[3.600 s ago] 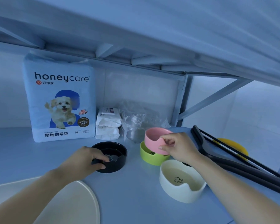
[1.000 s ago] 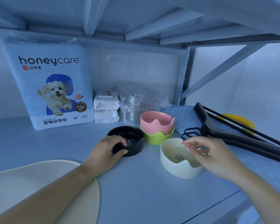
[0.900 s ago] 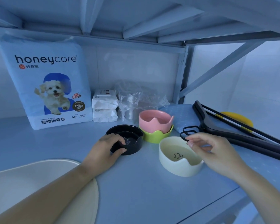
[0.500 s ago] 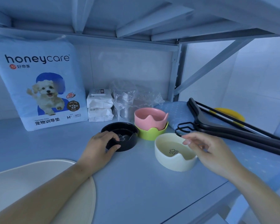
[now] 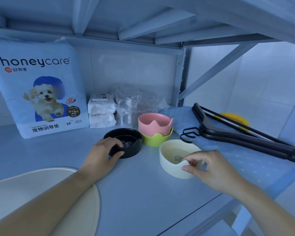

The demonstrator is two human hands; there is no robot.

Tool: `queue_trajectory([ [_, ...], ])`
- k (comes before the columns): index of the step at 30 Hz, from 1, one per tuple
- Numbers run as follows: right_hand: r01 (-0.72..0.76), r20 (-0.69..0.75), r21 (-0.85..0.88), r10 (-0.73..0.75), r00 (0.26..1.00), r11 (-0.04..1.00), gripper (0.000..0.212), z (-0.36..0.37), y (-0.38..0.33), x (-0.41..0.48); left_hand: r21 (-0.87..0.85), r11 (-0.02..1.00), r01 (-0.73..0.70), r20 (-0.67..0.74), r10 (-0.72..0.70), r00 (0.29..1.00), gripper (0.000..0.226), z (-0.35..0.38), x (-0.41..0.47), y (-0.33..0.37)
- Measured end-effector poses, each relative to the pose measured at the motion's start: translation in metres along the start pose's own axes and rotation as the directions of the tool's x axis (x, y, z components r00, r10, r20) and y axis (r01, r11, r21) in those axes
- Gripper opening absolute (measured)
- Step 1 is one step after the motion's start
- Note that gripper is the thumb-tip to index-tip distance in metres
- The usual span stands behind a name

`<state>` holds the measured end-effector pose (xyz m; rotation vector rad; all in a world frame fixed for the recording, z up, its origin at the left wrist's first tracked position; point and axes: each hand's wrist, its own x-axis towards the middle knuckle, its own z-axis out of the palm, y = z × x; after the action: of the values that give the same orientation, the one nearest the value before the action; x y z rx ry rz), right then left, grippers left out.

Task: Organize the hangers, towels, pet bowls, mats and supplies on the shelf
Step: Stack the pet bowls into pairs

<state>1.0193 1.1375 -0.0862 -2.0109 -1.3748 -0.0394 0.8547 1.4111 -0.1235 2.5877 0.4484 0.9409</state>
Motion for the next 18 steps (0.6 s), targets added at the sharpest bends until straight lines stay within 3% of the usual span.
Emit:
queue_trajectory([
  [14, 0.047, 0.104, 0.130, -0.061, 0.993, 0.990, 0.006, 0.010, -0.025, -0.002, 0.011, 1.000, 0.000, 0.002, 0.000, 1.000, 0.011, -0.001, -0.001, 0.002],
  [18, 0.065, 0.103, 0.100, -0.076, 0.992, 0.993, 0.004, 0.009, -0.026, 0.001, -0.038, 0.999, 0.036, 0.008, -0.035, 0.999, 0.025, -0.002, -0.001, 0.002],
])
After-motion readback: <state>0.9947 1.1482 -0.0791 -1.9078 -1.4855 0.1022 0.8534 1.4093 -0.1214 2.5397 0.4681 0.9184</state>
